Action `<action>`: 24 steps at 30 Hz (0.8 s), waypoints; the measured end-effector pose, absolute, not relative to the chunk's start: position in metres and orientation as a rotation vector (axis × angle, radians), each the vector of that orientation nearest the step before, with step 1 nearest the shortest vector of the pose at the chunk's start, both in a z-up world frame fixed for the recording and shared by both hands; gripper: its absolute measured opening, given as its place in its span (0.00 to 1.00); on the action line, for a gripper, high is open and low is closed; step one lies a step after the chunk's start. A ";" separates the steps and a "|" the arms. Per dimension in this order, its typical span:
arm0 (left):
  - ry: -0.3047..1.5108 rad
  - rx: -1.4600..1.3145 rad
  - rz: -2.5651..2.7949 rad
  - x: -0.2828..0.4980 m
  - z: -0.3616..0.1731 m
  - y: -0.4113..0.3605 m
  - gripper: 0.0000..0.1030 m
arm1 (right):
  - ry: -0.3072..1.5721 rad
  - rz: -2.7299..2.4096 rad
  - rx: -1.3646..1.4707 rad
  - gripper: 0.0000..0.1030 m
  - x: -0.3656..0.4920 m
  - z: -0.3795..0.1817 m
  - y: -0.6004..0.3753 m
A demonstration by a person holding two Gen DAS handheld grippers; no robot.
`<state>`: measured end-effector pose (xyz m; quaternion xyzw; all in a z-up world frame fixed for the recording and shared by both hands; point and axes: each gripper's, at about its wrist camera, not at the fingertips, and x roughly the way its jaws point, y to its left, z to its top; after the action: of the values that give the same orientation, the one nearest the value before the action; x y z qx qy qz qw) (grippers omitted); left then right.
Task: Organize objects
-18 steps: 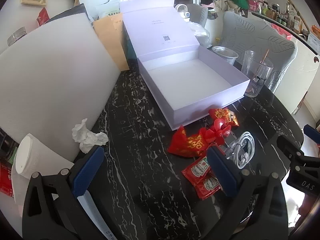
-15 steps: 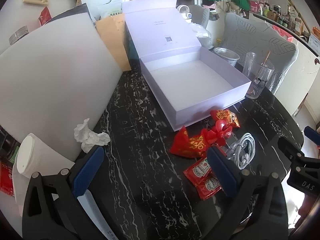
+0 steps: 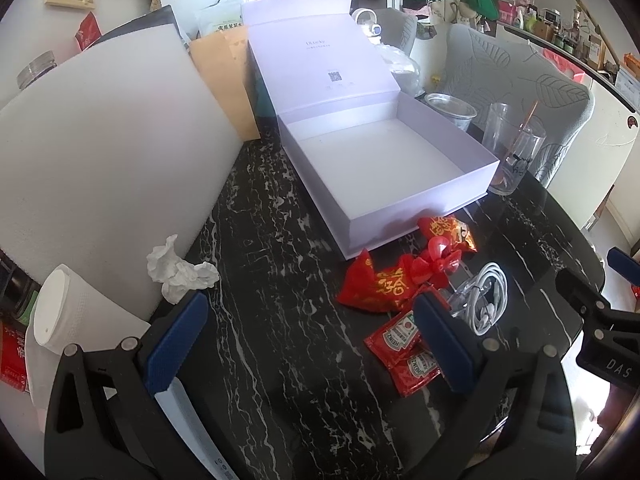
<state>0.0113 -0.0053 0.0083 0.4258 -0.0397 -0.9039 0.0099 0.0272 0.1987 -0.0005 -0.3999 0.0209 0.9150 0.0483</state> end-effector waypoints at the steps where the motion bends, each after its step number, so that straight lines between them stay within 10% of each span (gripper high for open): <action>1: -0.124 1.329 -2.821 0.011 0.009 -0.006 1.00 | 0.063 2.790 -1.219 1.00 0.027 0.000 0.198; 24: -0.133 1.350 -2.817 0.013 0.008 -0.003 1.00 | 0.051 2.792 -1.213 1.00 0.029 0.000 0.199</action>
<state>0.0130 -0.0028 0.0084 0.4317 -0.0425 -0.9010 0.0074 0.0293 0.1994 0.0003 -0.3979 0.0168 0.9160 0.0484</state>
